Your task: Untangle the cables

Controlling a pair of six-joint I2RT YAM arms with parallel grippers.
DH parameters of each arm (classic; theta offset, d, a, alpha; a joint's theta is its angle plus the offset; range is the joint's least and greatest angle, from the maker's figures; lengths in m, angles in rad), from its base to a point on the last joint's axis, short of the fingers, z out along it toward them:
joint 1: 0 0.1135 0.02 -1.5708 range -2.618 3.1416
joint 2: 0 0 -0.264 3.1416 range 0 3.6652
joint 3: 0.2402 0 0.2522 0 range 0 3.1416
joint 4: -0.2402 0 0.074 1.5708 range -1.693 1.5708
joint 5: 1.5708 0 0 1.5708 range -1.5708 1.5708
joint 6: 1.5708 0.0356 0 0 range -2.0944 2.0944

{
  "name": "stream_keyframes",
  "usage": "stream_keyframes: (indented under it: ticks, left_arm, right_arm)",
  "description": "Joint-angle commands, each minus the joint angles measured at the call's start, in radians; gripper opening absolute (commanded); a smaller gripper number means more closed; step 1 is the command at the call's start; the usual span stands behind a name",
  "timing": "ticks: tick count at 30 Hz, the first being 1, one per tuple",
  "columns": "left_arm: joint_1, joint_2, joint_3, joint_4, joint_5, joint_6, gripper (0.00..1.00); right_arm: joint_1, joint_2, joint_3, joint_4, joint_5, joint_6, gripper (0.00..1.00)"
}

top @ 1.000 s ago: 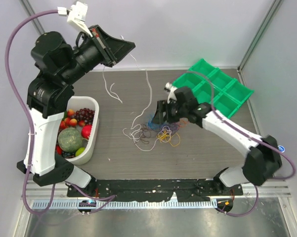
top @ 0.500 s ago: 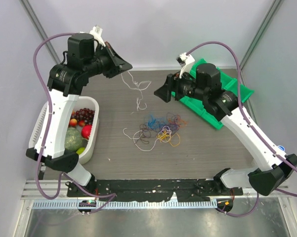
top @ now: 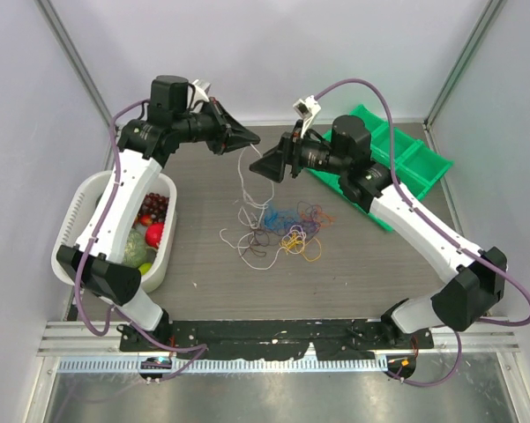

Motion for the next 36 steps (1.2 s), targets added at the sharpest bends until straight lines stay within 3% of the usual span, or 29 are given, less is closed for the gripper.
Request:
stream_keyframes:
  ticks: [1, 10, 18, 26, 29, 30, 31, 32, 34, 36]
  left_arm:
    - [0.0, -0.05, -0.002, 0.152, 0.125, -0.063, 0.0]
    - [0.002, -0.061, -0.037, 0.22, 0.172, -0.104, 0.0]
    - [0.002, -0.087, -0.121, 0.403, 0.195, -0.219, 0.0]
    - [0.002, -0.094, -0.144, 0.507, 0.214, -0.279, 0.0]
    - [0.002, -0.097, -0.149, 0.514, 0.214, -0.282, 0.0]
    - [0.002, -0.101, -0.152, 0.521, 0.215, -0.282, 0.0]
    - [0.0, -0.099, -0.152, 0.524, 0.214, -0.283, 0.0]
    - [0.0, -0.101, -0.152, 0.527, 0.214, -0.282, 0.0]
    - [0.0, -0.107, -0.152, 0.547, 0.211, -0.27, 0.0]
    - [0.003, -0.117, -0.132, 0.521, 0.18, -0.207, 0.0]
  right_arm:
    - [-0.007, -0.011, -0.035, 0.13, -0.031, 0.012, 0.75]
    - [-0.006, -0.018, -0.064, 0.041, 0.108, -0.086, 0.75]
    - [0.014, 0.031, -0.098, 0.196, 0.036, -0.001, 0.71]
    - [0.032, 0.055, -0.139, 0.272, 0.14, 0.035, 0.66]
    - [0.032, 0.071, -0.137, 0.298, 0.133, 0.065, 0.52]
    - [0.032, 0.077, -0.14, 0.314, 0.128, 0.073, 0.37]
    - [0.031, 0.078, -0.141, 0.318, 0.124, 0.085, 0.32]
    - [0.032, 0.077, -0.145, 0.326, 0.124, 0.09, 0.19]
    - [0.032, 0.063, -0.145, 0.331, 0.125, 0.108, 0.01]
    - [0.028, 0.037, -0.124, 0.285, 0.159, 0.13, 0.01]
